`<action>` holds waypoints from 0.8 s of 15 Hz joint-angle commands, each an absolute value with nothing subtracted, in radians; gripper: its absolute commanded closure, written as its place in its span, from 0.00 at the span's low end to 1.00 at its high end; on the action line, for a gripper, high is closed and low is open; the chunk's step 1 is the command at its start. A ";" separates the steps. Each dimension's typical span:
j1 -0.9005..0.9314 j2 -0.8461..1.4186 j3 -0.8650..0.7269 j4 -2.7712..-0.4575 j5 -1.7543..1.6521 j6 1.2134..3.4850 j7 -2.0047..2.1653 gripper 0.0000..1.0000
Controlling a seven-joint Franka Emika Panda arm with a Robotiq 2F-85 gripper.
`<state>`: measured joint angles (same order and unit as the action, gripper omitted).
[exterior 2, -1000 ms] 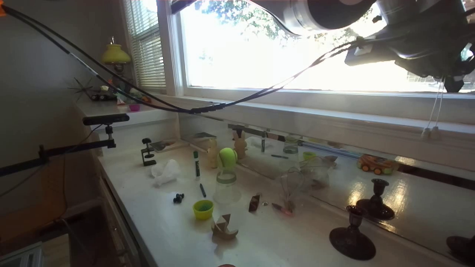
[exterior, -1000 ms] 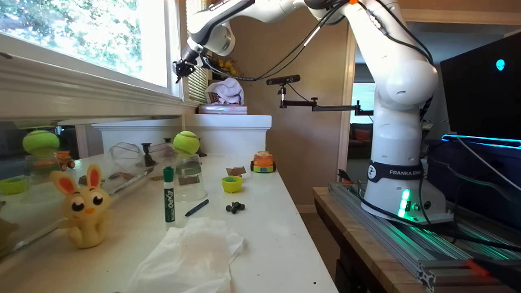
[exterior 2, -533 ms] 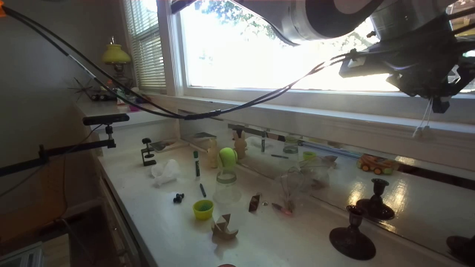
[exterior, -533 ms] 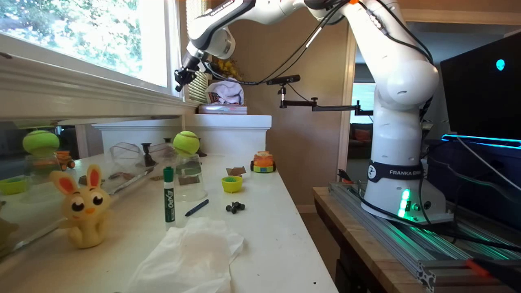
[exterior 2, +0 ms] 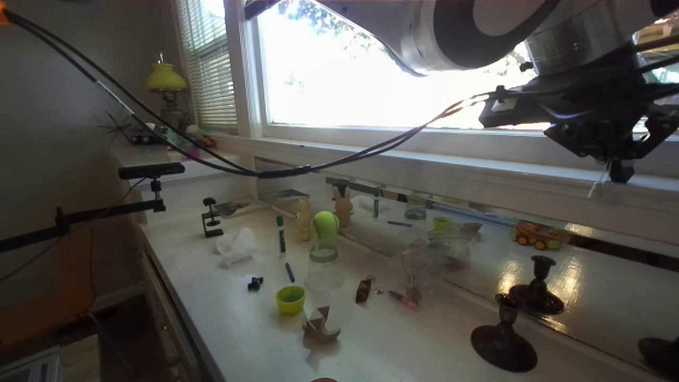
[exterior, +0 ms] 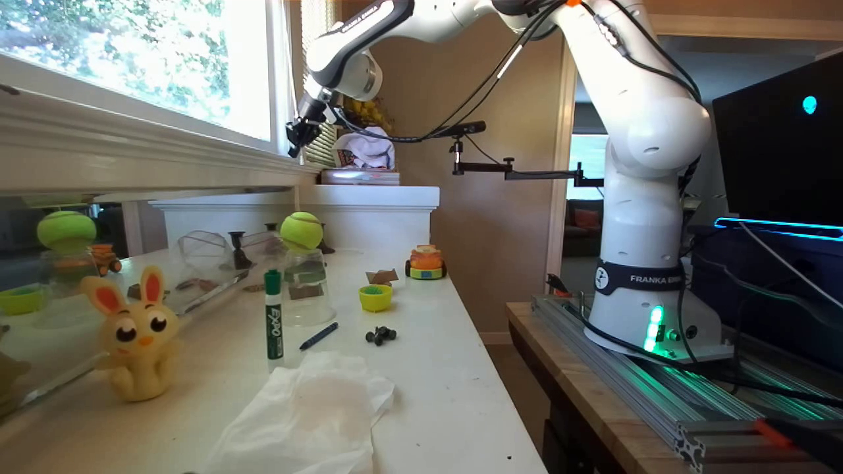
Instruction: Pull the blind strings down
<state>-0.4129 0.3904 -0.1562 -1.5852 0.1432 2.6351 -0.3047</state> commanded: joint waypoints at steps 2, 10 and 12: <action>-0.386 0.354 -0.188 -1.605 0.080 2.620 -0.269 0.61; -0.341 0.258 -0.234 -1.609 -0.024 2.599 -0.222 0.05; -0.335 0.240 -0.242 -1.602 -0.037 2.599 -0.216 0.00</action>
<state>-0.3532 0.2917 -0.2234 -1.5852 0.0102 2.6216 -0.2545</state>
